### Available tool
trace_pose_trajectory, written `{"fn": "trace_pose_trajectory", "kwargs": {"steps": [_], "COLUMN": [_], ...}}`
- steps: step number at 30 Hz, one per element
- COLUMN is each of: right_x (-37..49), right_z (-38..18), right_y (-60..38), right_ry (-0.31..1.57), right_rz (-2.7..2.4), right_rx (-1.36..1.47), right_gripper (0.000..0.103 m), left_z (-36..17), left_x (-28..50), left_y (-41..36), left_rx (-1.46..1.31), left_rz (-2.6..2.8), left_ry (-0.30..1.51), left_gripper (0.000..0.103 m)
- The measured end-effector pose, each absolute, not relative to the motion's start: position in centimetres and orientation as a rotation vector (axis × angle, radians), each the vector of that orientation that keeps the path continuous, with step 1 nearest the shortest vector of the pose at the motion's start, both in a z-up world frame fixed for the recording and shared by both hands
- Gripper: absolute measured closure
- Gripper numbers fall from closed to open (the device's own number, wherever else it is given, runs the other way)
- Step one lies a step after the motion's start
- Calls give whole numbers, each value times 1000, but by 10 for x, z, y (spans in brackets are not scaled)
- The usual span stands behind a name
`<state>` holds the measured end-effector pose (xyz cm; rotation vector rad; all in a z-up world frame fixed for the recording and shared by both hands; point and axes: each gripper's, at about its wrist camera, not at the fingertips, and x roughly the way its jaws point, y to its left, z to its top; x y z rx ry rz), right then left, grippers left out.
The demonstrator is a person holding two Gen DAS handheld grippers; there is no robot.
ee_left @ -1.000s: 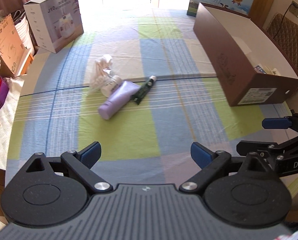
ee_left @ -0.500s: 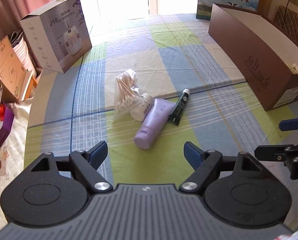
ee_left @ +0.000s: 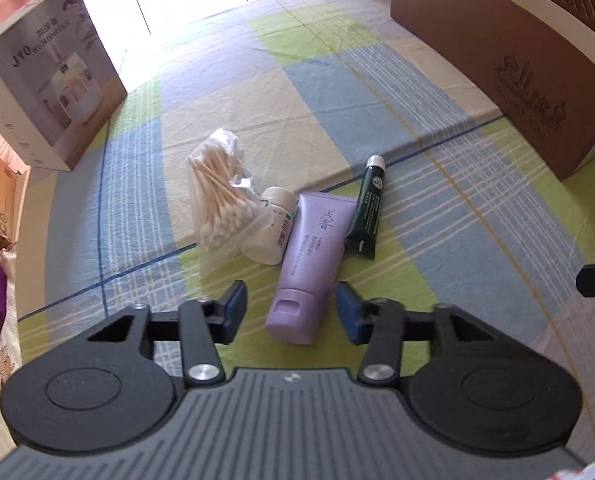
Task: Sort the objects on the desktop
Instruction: 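Grasp the purple tube with the left tool while the right tool approaches the green tube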
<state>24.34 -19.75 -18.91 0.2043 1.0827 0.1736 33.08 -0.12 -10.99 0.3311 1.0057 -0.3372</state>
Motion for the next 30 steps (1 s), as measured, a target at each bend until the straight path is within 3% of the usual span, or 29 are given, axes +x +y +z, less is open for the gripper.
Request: {"fn": "trace_pose_trajectory", "kwargs": {"steps": [6, 20, 24, 30], "right_x": [245, 246, 248, 250], "right_z": [-194, -199, -196, -192], "right_y": [-202, -201, -193, -181], "right_ry": [1104, 1132, 1123, 1107], "right_rz": [176, 238, 264, 296], "right_rx": [203, 188, 175, 150], "right_gripper": [2, 2, 2, 2], "left_z": [-108, -99, -100, -108], "left_x": [319, 253, 258, 270], "left_y": [2, 40, 37, 27], "left_rx": [307, 217, 225, 233], "left_rz": [-375, -303, -278, -252], "left_ry": [1011, 1096, 1083, 1081], "left_gripper": [80, 79, 65, 66]}}
